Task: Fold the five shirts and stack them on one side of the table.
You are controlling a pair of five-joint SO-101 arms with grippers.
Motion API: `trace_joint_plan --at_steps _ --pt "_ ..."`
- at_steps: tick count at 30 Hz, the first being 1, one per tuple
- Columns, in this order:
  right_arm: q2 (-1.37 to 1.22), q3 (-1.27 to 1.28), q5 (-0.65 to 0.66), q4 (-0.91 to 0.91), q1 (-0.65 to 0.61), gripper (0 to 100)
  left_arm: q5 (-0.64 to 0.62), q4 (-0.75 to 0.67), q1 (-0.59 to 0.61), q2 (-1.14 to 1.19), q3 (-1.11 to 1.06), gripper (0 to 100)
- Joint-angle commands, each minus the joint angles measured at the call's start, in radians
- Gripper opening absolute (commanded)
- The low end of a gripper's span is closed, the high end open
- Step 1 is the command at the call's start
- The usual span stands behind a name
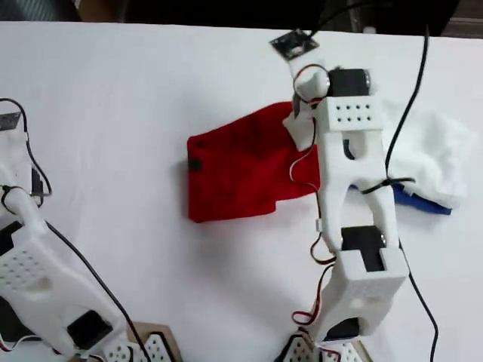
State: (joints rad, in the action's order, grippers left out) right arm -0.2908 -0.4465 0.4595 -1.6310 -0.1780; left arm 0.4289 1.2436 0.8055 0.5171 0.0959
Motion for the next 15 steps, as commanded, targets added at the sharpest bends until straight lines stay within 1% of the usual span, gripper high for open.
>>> trace_joint_plan --at_steps 1,4,9,13,15 --pt "-0.012 0.038 -0.002 0.088 -0.062 2.3 -0.025 -0.006 -0.021 -0.046 0.041 3" --pt "-0.038 0.052 -0.015 0.136 -0.122 2.3 -0.041 -0.006 -0.021 -0.046 0.041 3" --pt "-0.015 0.052 -0.035 0.13 -0.228 2.3 -0.043 -0.009 -0.023 -0.044 0.041 3" --pt "0.058 0.052 -0.035 0.108 -0.263 2.3 -0.041 -0.005 -0.023 -0.044 0.041 3" --pt "0.091 0.054 -0.035 0.101 -0.263 2.3 -0.04 0.006 -0.049 -0.044 0.035 3"
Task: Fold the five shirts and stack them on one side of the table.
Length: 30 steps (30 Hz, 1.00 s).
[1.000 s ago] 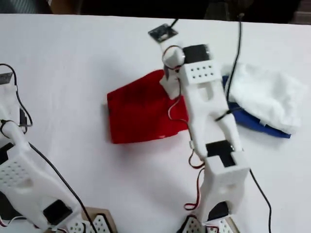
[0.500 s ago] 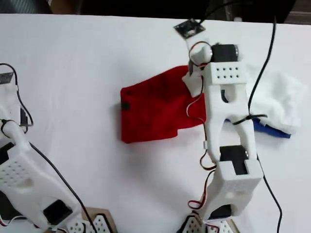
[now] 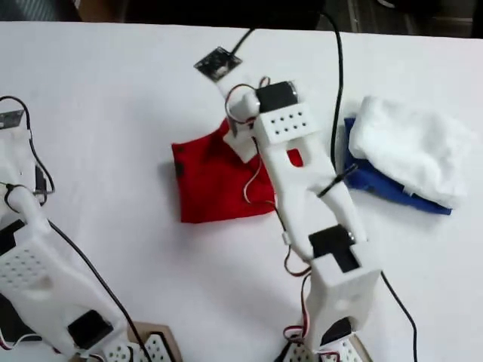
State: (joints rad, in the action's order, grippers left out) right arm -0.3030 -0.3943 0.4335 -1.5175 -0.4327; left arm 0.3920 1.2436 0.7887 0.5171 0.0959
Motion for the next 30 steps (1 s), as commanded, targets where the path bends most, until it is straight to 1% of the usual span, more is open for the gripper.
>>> trace_joint_plan --at_steps 1,7,13,17,19,20,21,23,25,27,30 --pt "0.113 0.006 -0.009 -0.013 -0.005 2.3 -0.003 0.031 -0.058 -0.044 0.041 3" --pt "0.067 0.008 -0.009 -0.012 0.073 2.3 0.021 0.183 -0.338 -0.091 0.093 3" --pt "-0.085 0.005 -0.006 0.025 0.111 2.3 0.02 0.308 -0.534 -0.178 0.222 3" --pt "-0.147 -0.002 -0.009 0.031 0.133 2.6 0.018 0.37 -0.651 -0.209 0.237 3" --pt "-0.154 0.0 -0.014 0.03 0.151 2.9 0.008 0.377 -0.684 -0.209 0.234 3" --pt "-0.154 0.0 -0.023 0.028 0.159 3.3 -0.017 0.373 -0.694 -0.206 0.229 3" --pt "-0.154 0.0 -0.032 0.025 0.171 5.2 -0.046 0.373 -0.7 -0.204 0.229 3" --pt "-0.153 0.0 -0.038 0.012 0.191 12.0 -0.075 0.371 -0.717 -0.201 0.226 3" --pt "-0.153 0.0 -0.034 0.004 0.202 19.9 -0.078 0.371 -0.738 -0.195 0.226 6" --pt "-0.153 -0.002 -0.034 0.002 0.219 25.3 -0.08 0.376 -0.761 -0.195 0.226 10" --pt "-0.12 -0.012 -0.038 0.002 0.268 26.2 -0.081 0.381 -0.798 -0.195 0.226 14"
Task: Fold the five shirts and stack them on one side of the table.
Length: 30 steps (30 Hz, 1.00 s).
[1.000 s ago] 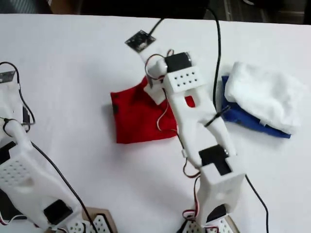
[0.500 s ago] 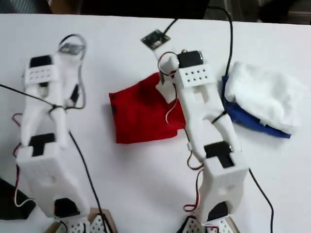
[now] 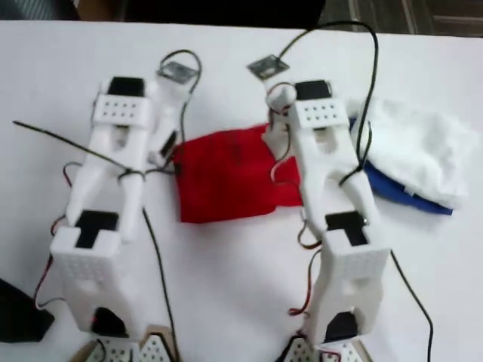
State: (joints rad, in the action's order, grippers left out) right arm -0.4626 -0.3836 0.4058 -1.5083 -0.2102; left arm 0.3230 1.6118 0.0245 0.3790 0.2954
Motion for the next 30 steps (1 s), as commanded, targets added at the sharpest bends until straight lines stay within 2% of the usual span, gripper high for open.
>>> trace_joint_plan --at_steps 1,7,17,26,28,30 --pt "0.054 -0.026 -0.011 -0.007 0.065 26.2 -0.017 0.012 -0.044 -0.055 0.025 15" --pt "0.166 -0.02 -0.008 -0.038 0.148 26.2 -0.098 -0.049 -0.089 -0.054 0.01 16" --pt "0.24 -0.02 -0.005 -0.085 0.16 26.2 -0.285 -0.218 -0.143 -0.054 -0.202 16" --pt "0.24 -0.02 -0.005 -0.085 0.159 26.2 -0.292 -0.331 -0.106 -0.054 -0.334 16" --pt "0.24 -0.02 -0.005 -0.085 0.159 26.2 -0.292 -0.334 -0.089 -0.054 -0.349 13" --pt "0.24 -0.02 -0.005 -0.085 0.159 26.2 -0.275 -0.338 -0.069 -0.054 -0.351 4"
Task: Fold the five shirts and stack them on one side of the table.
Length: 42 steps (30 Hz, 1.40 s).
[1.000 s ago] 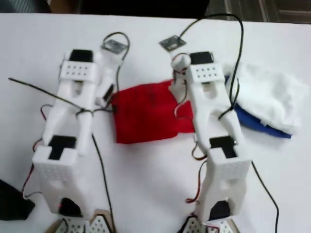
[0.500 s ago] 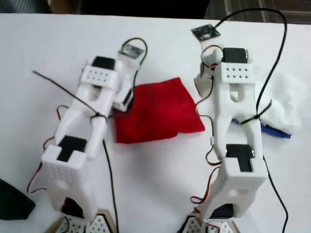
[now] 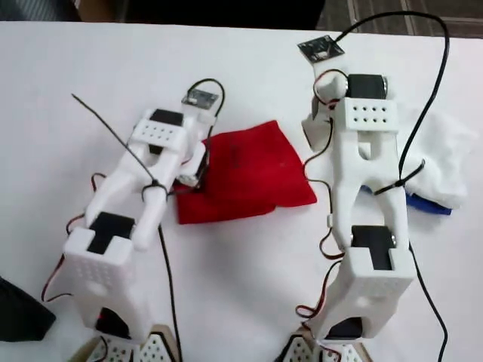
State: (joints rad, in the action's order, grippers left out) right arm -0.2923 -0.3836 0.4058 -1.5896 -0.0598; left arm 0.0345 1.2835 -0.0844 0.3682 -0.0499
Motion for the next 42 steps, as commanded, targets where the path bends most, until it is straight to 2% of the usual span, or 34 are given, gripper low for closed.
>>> trace_joint_plan --at_steps 1,11,15,21,26,30,34,42 --pt "0.07 -0.02 -0.005 -0.004 0.008 26.2 0.034 -0.009 0.044 -0.043 -0.005 1" --pt "0.065 -0.02 -0.008 -0.004 0.008 26.2 0.078 0.017 0.098 -0.046 -0.001 3" --pt "0.062 -0.018 -0.014 -0.002 0.001 26.2 0.152 0.049 0.094 -0.052 0.001 3" --pt "0.061 -0.018 -0.135 0.004 -0.012 26.2 0.167 0.049 0.106 -0.052 -0.005 3" --pt "0.028 -0.021 -0.15 0.004 -0.048 26.2 0.167 0.098 0.109 -0.055 0.028 3" --pt "-0.068 -0.026 -0.166 -0.001 -0.085 26.4 0.169 0.187 0.109 -0.055 0.124 10" --pt "-0.173 -0.041 -0.288 0.022 -0.094 26.7 0.164 0.285 0.11 -0.057 0.275 18" --pt "-0.312 -0.23 -0.328 -0.013 -0.176 40.2 0.161 0.422 0.176 -0.054 0.55 18"
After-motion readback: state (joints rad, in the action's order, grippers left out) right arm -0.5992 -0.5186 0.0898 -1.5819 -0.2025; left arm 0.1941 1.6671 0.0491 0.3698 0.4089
